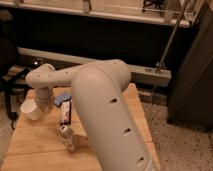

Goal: Push the eraser across the table

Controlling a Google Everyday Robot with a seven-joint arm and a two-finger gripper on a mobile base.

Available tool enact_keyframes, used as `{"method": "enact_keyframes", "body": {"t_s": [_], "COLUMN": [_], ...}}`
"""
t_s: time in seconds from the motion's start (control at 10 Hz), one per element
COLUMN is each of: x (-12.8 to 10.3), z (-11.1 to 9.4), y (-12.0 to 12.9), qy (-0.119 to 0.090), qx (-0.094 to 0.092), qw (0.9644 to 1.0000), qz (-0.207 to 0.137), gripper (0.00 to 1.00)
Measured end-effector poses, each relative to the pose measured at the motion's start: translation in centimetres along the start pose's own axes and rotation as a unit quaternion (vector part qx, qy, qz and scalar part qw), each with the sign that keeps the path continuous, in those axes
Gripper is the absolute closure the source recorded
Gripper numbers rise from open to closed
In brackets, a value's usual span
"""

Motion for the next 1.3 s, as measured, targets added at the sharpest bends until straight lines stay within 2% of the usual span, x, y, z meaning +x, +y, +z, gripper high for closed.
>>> {"method": "enact_keyframes", "body": {"t_s": [0.2,0.5,0.9,1.1,1.3], "x": [-1.7,-1.5,-0.3,0.5,1.5], "z": [2.0,5.4,7.2,7.2,6.4], "y": [1.4,2.0,-1.0,-3.3,-6.3], "qy": [0.002,0.016,0.040,0.053,0.057], "qx": [-0.001,0.002,0.042,0.071,0.092], "qw": [0.9999,0.9996,0.9981,0.9960,0.9939], "qz": [-0.013,-0.023,-0.021,-0.011,0.017], "gripper": [1.00,1.00,1.00,1.00,1.00]}}
